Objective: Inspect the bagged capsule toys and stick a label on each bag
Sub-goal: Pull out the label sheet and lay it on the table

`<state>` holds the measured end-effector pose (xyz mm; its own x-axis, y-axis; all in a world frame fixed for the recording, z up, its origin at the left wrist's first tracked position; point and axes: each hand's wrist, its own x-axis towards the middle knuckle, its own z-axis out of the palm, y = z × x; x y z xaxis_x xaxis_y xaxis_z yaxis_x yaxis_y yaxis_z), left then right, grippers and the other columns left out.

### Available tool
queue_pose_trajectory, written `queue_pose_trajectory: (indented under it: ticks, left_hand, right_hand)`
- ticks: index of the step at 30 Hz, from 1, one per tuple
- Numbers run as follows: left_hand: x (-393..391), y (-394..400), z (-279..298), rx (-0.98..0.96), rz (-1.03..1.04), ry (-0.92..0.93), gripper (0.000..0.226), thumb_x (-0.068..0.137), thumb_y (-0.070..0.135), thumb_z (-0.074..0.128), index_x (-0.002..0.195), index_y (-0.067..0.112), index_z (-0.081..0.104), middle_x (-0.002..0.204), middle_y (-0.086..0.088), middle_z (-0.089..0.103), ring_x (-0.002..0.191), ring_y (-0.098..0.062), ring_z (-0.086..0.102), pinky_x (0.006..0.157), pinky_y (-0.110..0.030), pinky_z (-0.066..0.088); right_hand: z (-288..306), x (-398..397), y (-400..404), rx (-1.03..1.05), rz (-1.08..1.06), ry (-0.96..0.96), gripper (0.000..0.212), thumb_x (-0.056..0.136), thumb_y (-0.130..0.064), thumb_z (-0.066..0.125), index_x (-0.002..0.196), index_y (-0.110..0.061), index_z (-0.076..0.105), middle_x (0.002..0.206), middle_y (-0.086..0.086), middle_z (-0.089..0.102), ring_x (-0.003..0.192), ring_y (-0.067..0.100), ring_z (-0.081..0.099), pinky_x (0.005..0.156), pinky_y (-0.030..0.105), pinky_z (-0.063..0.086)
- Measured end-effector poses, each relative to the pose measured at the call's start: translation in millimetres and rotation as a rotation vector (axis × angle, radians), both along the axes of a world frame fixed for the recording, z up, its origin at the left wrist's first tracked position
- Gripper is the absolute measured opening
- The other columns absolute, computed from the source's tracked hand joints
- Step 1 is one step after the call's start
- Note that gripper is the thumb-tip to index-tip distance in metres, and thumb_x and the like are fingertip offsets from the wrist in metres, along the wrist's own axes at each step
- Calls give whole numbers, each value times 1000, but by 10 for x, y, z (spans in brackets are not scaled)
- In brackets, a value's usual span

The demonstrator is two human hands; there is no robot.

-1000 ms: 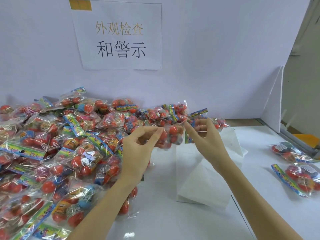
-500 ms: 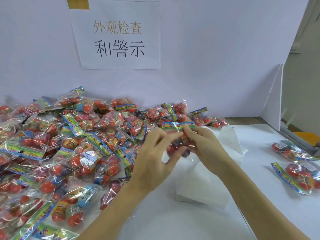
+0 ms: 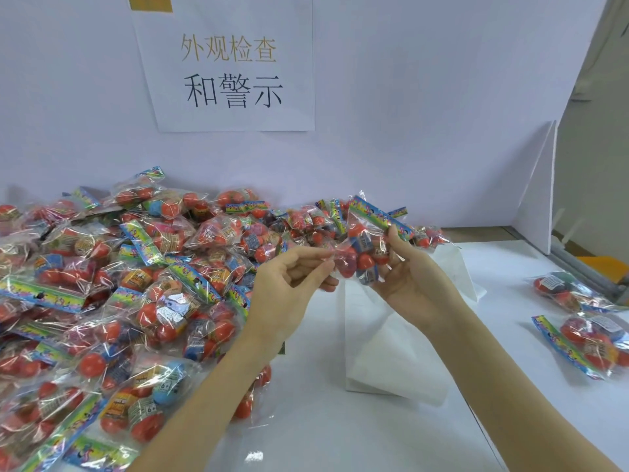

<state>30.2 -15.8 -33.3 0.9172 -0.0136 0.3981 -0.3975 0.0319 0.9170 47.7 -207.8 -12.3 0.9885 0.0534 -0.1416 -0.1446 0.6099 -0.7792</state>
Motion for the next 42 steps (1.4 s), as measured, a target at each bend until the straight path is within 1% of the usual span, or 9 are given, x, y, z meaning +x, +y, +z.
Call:
queue_pose_trajectory:
  ticks: [4, 9, 12, 24, 28, 31, 36, 39, 42]
  left_hand:
    - [-23, -21, 9, -37, -3, 40, 14, 97, -3, 66, 103, 6, 75, 76, -10, 77, 69, -20, 75, 69, -22, 59]
    - [-3, 3, -25, 56, 11, 65, 12, 100, 3, 65, 103, 12, 72, 81, -2, 75, 68, -18, 70, 65, -24, 57]
    - [-10, -26, -28, 58, -25, 122, 13, 96, 24, 72, 108, 18, 71, 84, 2, 74, 71, -16, 69, 66, -25, 57]
    - [36, 8, -56, -39, 111, 141, 13, 102, 14, 64, 105, 5, 74, 74, -1, 70, 66, -9, 61, 72, -20, 55]
    - [55, 51, -38, -69, 129, 213, 19, 100, 31, 68, 112, 17, 69, 88, 4, 72, 75, -10, 67, 79, -27, 55]
    - [53, 40, -2, -212, 4, 353, 60, 83, 54, 80, 128, 20, 58, 109, -6, 75, 93, -20, 74, 91, -40, 57]
    - [-1, 42, -25, -29, 151, 160, 55, 95, 37, 73, 140, 47, 44, 138, 4, 63, 113, -20, 70, 101, -44, 57]
    - [-18, 26, -59, 93, 205, -77, 43, 107, 24, 59, 136, 50, 41, 115, 33, 62, 93, 0, 68, 76, -22, 60]
    - [-26, 6, -78, 233, 192, -147, 26, 111, 16, 47, 117, 40, 56, 88, -1, 60, 68, -23, 56, 58, -23, 52]
  right_hand:
    - [-5, 6, 22, 71, 1, 58, 30, 99, -35, 66, 85, -15, 83, 82, 0, 73, 77, 17, 70, 75, 36, 62]
    - [-26, -39, 44, -175, -70, -96, 24, 99, -36, 67, 102, -16, 81, 92, 4, 77, 71, 14, 71, 61, 32, 60]
    - [-35, -72, 71, -278, -79, -119, 34, 97, -37, 69, 116, -10, 78, 109, 11, 78, 87, 22, 71, 68, 36, 58]
    - [13, -131, 142, -386, 170, -224, 46, 100, -50, 59, 125, -14, 74, 119, 12, 76, 105, 28, 75, 88, 36, 62]
    - [-23, -138, 143, -534, 215, -277, 34, 101, -27, 68, 126, -5, 64, 110, 17, 78, 98, 38, 77, 81, 34, 63]
    - [-45, -146, 92, -608, 285, -306, 27, 99, -21, 70, 121, -6, 65, 102, 19, 78, 91, 36, 77, 79, 32, 62]
    - [-8, -118, 38, -994, 283, -385, 23, 103, -41, 60, 114, -24, 72, 98, -3, 77, 88, 19, 77, 79, 35, 63]
    - [43, -74, -129, -1332, 89, -449, 37, 86, -64, 66, 113, -38, 68, 102, -11, 71, 90, 6, 70, 85, 30, 59]
    - [77, -117, -353, -1521, 378, -337, 84, 64, -82, 71, 139, -51, 50, 131, -25, 54, 120, 0, 55, 96, 18, 45]
